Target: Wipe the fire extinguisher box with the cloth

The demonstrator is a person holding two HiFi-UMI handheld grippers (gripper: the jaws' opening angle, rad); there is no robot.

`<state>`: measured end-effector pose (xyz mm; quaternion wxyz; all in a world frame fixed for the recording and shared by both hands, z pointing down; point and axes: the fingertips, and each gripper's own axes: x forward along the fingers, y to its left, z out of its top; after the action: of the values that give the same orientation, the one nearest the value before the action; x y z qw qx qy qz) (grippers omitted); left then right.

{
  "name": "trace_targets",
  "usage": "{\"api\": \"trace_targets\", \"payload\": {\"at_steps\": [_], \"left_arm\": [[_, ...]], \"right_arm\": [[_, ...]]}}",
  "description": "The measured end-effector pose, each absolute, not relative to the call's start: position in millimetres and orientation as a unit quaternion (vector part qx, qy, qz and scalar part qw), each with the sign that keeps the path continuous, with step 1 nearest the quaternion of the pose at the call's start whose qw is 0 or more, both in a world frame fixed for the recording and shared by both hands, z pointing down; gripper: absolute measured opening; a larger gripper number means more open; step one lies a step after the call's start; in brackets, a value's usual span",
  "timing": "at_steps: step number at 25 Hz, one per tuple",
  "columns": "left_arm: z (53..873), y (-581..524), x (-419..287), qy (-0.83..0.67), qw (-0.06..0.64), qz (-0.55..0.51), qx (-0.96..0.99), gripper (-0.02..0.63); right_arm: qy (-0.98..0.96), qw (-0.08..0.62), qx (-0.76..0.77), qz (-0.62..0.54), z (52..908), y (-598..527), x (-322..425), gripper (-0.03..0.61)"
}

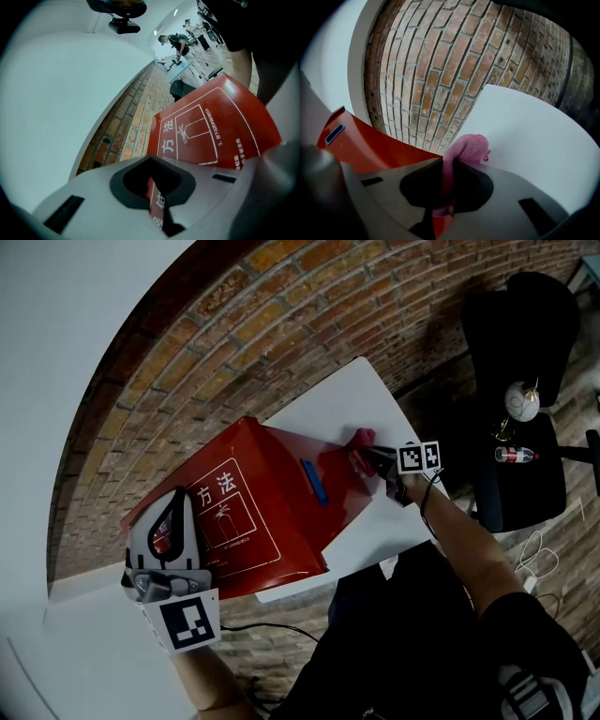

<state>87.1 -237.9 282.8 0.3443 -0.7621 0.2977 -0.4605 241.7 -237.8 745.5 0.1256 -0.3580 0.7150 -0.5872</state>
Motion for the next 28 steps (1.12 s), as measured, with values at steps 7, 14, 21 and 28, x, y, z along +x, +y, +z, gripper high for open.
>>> {"api": "trace_targets", "payload": {"at_steps": [7,14,21,28], "left_arm": [[283,-238,86,0.298,0.343,-0.463,-0.761,0.017],[283,-239,86,0.299,0.344,-0.463,-0.76,0.018],[283,-239,87,0.301,0.343,-0.463,-0.76,0.017],[283,-239,87,0.301,0.343,-0.462,-0.76,0.017]], "right_arm": [[0.709,0.067,-0.388,-0.585,775,-262,252,0.064],[0.728,0.033,-0.338,-0.596,777,-226,236,0.064],[0.742,0.104,-0.299,-0.591,736,-209,208,0.064],[0.748,0.122,-0.292,-0.583,708,-204,206,0.064]]}}
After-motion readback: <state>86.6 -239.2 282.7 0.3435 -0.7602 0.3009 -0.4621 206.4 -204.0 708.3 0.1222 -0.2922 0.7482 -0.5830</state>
